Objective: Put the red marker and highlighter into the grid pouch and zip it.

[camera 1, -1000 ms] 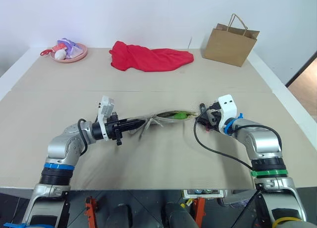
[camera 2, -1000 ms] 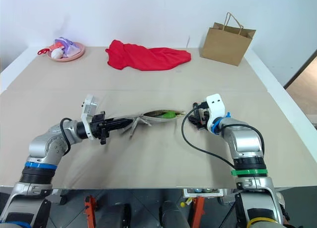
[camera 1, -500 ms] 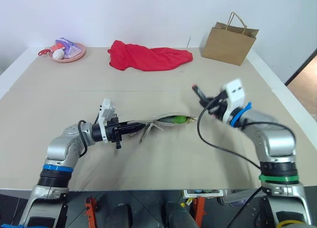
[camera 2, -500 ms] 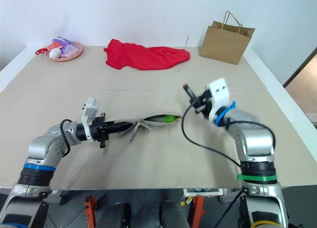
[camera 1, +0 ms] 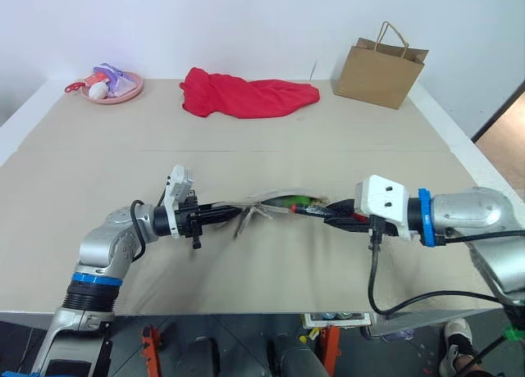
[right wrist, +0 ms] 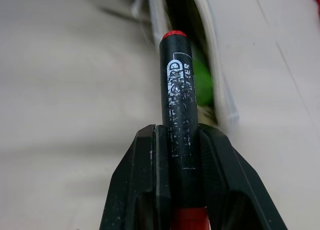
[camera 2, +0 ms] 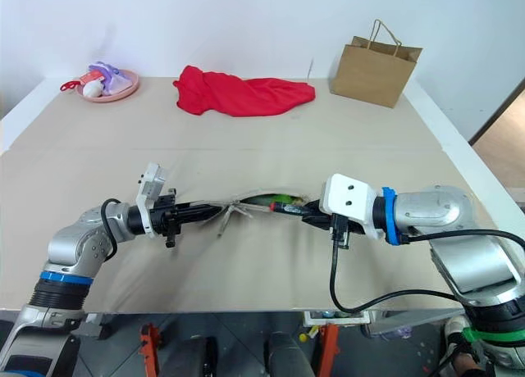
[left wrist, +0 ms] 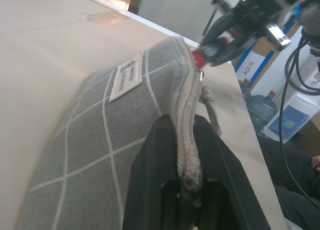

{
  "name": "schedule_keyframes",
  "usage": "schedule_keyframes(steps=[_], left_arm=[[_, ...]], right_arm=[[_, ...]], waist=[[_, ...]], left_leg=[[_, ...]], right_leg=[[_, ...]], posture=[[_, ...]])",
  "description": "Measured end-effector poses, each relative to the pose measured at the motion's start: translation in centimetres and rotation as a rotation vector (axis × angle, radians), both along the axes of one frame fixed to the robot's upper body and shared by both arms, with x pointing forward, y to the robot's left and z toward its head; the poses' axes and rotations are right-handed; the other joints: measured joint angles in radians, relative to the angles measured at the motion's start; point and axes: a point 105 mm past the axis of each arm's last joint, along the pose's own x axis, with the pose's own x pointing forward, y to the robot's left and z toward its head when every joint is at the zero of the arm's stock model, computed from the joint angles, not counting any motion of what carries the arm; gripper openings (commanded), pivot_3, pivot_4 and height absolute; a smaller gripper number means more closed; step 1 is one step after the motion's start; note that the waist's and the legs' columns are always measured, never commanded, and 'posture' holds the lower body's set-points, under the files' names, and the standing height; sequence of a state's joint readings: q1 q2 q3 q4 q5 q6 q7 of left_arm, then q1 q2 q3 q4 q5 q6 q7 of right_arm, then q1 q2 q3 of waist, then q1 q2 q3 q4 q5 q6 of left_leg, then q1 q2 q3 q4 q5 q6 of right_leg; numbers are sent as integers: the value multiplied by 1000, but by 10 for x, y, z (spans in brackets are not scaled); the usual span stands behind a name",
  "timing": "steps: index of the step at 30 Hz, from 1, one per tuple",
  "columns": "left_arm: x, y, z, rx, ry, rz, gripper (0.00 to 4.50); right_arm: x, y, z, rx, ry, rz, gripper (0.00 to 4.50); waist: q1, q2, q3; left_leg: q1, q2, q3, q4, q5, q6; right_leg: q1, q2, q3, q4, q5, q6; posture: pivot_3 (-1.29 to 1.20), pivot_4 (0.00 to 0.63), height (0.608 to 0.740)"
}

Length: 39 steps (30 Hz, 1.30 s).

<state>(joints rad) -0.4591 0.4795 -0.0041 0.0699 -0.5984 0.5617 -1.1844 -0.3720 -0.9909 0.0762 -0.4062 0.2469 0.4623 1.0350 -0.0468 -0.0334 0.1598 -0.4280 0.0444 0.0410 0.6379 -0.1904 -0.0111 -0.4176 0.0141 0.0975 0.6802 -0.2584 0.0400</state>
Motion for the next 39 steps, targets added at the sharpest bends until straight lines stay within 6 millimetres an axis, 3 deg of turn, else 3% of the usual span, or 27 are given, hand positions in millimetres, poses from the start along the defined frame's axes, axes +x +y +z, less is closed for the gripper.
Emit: schedule_keyframes(steps=[9,18,22,28,37,39], left_arm=[[0,0,0,0,-1,-2,0],[0,-3,-1,5,1,-12,0],[0,-3,-2,6,2,-10,0],[-2,-1,-5,10,13,-4,0],[-2,2,-6,11,16,5,0],[-1,2,-6,9,15,8,0]], right_arm=[[10,1,-1,-13,-30,12,541],[35,46,1,-20,-83,137,541],[41,57,-4,-32,-85,164,541],[37,84,-9,-34,-95,259,541],[37,103,-16,-10,-107,298,541],[39,106,-16,1,-109,298,1341]], waist=[[1,0,0],[0,0,0],[2,0,0],[2,0,0],[2,0,0],[2,0,0]], left_leg=[[-1,0,-1,-2,0,0],[-1,1,0,-1,0,0],[-3,0,-1,-1,0,0],[-4,0,-2,-1,-1,-1],[-3,1,-2,0,0,-1],[-4,1,-2,0,0,-1]], right_leg=[[-1,0,0,0,-2,1],[-1,3,-1,0,-1,-2],[-2,2,-2,0,0,-4],[-2,2,-3,0,2,-7],[-2,2,-3,1,2,-6],[-2,2,-4,1,2,-7]], posture=[[0,150,740],[0,150,740],[0,150,740],[0,150,740],[0,150,740],[0,150,740]])
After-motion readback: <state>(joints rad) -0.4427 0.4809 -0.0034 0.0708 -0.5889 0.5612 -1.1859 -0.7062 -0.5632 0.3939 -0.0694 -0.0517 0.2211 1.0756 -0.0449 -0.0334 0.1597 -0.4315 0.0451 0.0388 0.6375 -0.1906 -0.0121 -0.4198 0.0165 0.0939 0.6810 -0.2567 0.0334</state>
